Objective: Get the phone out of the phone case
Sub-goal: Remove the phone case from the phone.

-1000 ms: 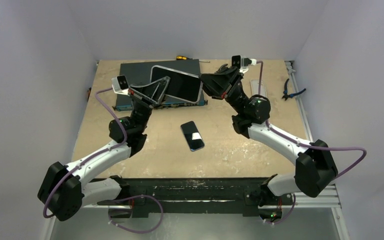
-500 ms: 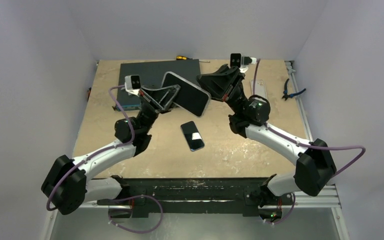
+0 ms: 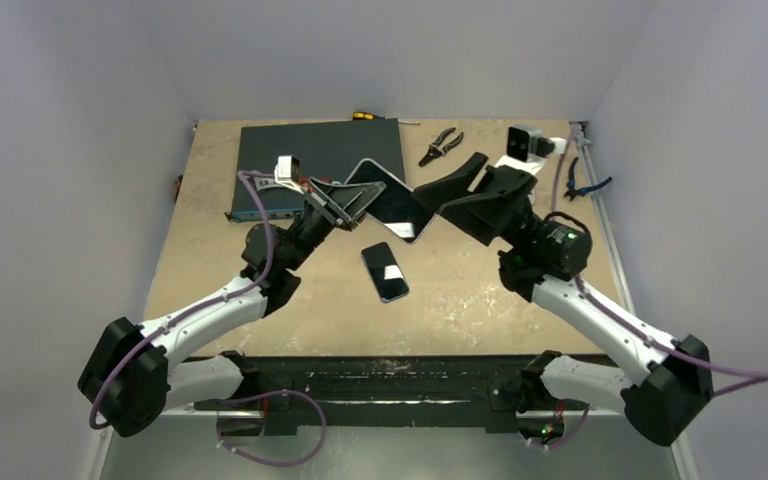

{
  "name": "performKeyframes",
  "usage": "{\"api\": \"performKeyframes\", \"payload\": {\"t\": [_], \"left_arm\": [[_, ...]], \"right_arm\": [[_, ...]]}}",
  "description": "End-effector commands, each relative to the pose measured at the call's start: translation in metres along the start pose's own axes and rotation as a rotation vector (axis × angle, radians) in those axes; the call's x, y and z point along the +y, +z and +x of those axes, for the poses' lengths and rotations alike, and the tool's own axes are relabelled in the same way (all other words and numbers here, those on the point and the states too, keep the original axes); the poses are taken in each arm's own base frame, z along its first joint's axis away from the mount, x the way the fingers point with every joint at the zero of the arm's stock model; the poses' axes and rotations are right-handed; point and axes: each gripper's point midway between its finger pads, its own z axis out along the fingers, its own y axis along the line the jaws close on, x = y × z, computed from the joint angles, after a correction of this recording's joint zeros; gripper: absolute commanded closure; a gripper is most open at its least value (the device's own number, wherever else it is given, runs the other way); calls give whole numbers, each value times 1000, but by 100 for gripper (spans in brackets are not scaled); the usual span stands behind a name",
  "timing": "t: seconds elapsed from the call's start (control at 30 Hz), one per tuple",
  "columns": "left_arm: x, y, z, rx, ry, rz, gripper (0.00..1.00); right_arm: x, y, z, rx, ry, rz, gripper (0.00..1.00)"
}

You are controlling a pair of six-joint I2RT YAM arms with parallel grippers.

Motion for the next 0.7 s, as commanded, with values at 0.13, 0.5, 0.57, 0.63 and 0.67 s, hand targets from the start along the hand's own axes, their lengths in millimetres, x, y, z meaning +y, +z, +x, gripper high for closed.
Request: {"api": "performKeyframes", "payload": {"t": [0.13,0.5,0.57,0.63,0.67], "left_arm": [[-70,-10,-29,-117,181,74,100],[-113,-7,-43,-170,370,114,100],[-115,-6,-44,-175,389,116,100],[-117,-5,-46,-183,402,117,100],[-117,-5,-46,-185,406,118,100]], "right_arm": [[-36,-35,-40,11,-484,592,36],[-94,-88,-24,60,-402,854,48],[-104,-86,-20,85,-371,859,48],[-111,-85,-18,99,-356,867,50],[-115,-85,-17,106,-349,875,51]]}}
